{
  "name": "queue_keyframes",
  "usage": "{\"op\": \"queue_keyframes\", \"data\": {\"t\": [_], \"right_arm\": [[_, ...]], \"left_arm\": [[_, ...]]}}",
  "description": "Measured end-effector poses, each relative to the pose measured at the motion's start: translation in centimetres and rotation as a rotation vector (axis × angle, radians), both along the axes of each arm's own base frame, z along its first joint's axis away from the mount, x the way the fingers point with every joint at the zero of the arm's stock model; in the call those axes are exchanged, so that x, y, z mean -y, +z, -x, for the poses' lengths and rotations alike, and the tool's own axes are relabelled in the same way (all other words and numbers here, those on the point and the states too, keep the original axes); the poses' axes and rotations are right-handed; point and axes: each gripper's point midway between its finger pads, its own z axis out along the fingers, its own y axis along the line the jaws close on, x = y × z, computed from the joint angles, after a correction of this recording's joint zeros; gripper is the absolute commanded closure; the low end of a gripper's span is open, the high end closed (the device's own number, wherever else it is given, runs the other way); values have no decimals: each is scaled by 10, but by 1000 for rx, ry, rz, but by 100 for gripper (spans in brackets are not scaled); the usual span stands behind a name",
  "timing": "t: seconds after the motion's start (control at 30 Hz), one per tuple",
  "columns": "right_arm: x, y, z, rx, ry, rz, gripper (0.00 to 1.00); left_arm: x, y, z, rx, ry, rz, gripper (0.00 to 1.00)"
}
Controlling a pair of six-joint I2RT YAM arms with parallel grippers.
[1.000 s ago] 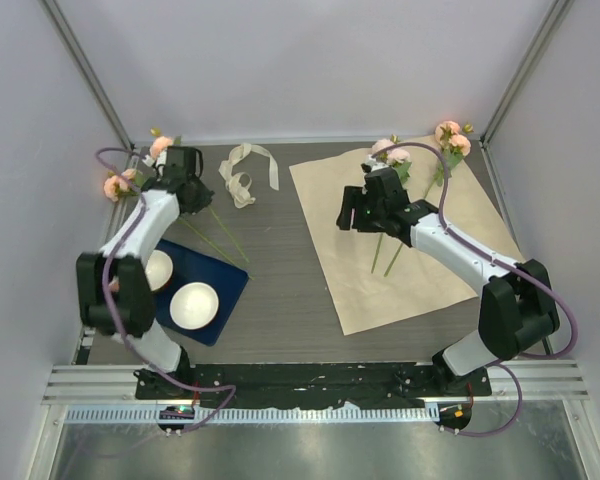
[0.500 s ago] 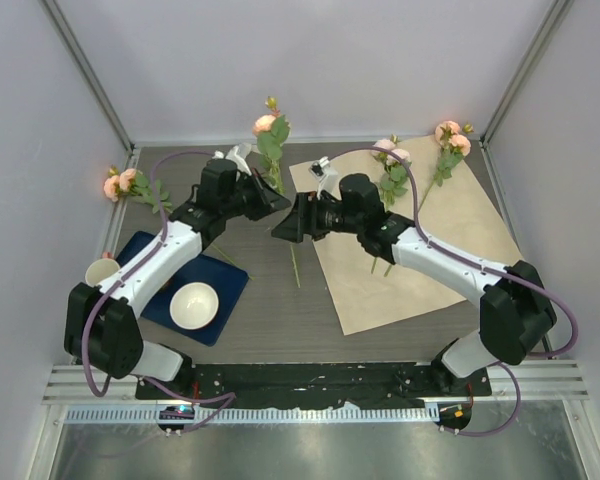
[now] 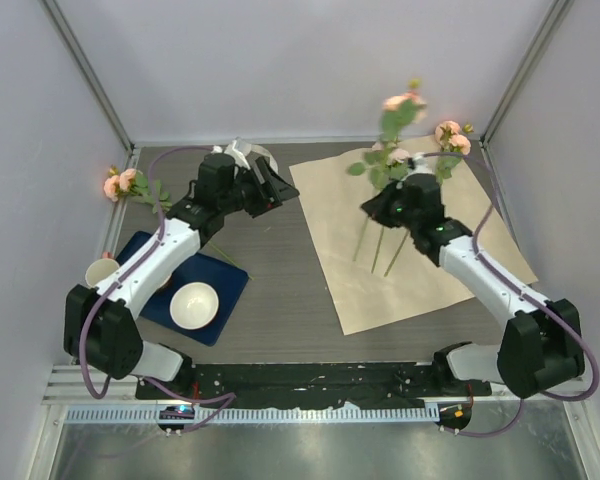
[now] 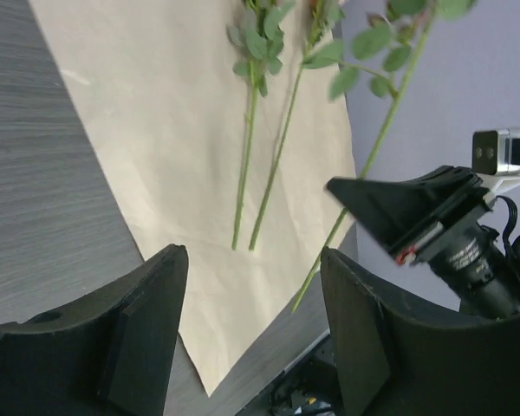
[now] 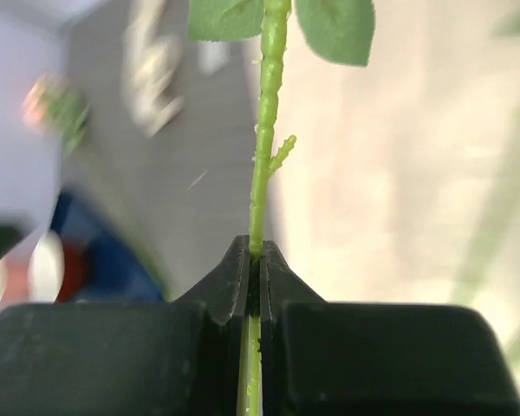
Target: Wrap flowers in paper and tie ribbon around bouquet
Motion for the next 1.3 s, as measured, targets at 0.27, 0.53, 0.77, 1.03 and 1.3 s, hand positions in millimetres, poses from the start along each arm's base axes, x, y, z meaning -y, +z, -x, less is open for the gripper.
{"op": "queue_keyframes", "data": {"t": [0.27,0.53,0.77,1.03,1.3], "right_arm": [[159,-69,-45,-180,-454,301,100],[170,-134,-58,-319,-428,505,99],[168,-150,-67,-348,-412,527,100],[158,-163,-66,-384,-384,483,98],[153,-163,-68,-388,-382,452,58]], "left_arm": [[-79,-36,-24,-92,203,-16,36],[-138,-81,-27,-244,355,-56,34],[-161,-91,-30,-280,424,-76,30],[-206,-130,-32,-407,550,-151,28],[-250,-173,-41,-546,692,-250,30]]}}
